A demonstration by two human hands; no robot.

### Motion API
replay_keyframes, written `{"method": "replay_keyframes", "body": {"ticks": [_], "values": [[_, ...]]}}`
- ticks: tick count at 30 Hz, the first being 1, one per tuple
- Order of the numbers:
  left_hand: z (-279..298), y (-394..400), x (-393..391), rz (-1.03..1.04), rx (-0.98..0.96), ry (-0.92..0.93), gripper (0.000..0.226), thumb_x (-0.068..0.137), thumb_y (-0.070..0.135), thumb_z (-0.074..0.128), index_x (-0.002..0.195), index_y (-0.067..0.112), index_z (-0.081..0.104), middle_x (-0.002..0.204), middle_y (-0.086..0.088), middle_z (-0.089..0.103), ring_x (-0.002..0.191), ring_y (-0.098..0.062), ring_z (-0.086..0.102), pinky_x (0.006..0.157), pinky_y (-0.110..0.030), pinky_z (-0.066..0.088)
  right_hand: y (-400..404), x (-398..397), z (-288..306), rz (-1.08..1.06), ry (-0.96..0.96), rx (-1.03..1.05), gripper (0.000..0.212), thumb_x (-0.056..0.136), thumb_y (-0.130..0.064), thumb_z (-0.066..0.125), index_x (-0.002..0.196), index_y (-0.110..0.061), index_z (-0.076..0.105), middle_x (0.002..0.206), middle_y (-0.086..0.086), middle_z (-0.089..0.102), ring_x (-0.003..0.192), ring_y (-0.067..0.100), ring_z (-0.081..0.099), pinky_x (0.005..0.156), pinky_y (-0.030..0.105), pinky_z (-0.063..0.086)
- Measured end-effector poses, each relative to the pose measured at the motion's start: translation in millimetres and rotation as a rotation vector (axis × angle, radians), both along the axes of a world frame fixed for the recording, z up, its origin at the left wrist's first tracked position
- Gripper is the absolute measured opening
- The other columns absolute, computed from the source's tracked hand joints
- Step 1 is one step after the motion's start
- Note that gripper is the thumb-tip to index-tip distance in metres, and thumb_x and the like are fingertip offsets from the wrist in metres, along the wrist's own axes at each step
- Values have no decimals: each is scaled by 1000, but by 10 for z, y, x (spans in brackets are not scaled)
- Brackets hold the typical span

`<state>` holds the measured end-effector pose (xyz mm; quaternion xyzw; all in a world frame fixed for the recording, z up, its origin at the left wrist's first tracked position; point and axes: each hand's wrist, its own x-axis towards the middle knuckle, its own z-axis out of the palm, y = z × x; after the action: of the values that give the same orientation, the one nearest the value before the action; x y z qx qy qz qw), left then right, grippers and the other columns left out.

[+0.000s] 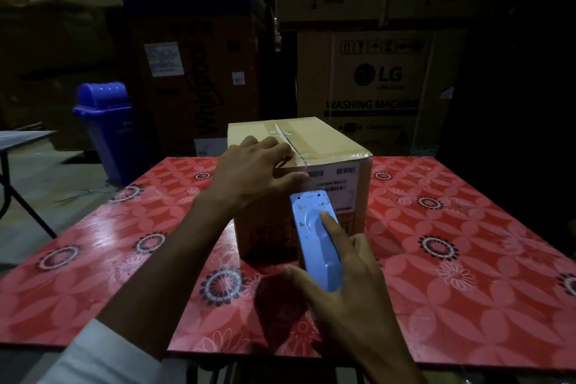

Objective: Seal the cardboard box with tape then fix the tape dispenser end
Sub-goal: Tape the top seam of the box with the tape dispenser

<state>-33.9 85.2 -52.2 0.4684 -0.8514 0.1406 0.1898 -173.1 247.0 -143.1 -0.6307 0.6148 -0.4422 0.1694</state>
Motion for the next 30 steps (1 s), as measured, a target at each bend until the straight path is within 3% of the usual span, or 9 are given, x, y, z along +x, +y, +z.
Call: {"method": "replay_keyframes", "body": {"ticks": [5, 11, 14, 18, 25, 30], "values": [[-20, -46, 45, -19, 24, -22, 80, 78, 83, 31, 138, 33, 47, 142, 6, 50, 125, -21, 46, 87, -38, 42, -64, -46, 74, -63, 174, -30, 76, 86, -60, 56, 153, -44, 22, 104, -7, 41, 93, 8, 48, 82, 22, 45], [62, -65, 43, 19, 222, -40, 63, 92, 69, 27, 151, 48, 21, 164, 11, 21, 149, -19, 20, 108, -46, 29, -129, -47, 198, -83, 227, -11, 78, 81, -67, 46, 151, -38, 32, 100, -1, 53, 92, 16, 54, 80, 30, 48], [74, -43, 19, 29, 242, -57, 72, 86, 76, 33, 152, 48, 18, 164, 11, 17, 150, -19, 17, 110, -47, 26, -120, -43, 253, -78, 229, -6, 82, 75, -70, 39, 150, -37, 34, 100, -1, 55, 92, 17, 55, 81, 34, 50], [42, -24, 17, 44, 191, -90, 88, 75, 84, 40, 152, 48, 16, 164, 10, 18, 150, -20, 20, 110, -46, 30, -116, -55, 385, -63, 258, -11, 77, 80, -66, 46, 148, -31, 40, 103, 3, 62, 89, 18, 58, 81, 37, 52], [48, -4, -6, 43, 176, -88, 87, 76, 81, 43, 152, 45, 20, 164, 8, 21, 149, -20, 22, 110, -45, 31, -117, -61, 584, -52, 271, -15, 50, 83, -54, 59, 122, -21, 63, 103, 8, 71, 87, 26, 64, 80, 41, 54], [65, -8, -11, 44, 170, -80, 85, 78, 79, 44, 152, 43, 22, 163, 7, 23, 148, -21, 25, 108, -45, 34, -211, -90, 715, -49, 278, 29, 52, 82, -52, 59, 125, -23, 64, 103, 7, 71, 85, 25, 65, 77, 38, 55]]}}
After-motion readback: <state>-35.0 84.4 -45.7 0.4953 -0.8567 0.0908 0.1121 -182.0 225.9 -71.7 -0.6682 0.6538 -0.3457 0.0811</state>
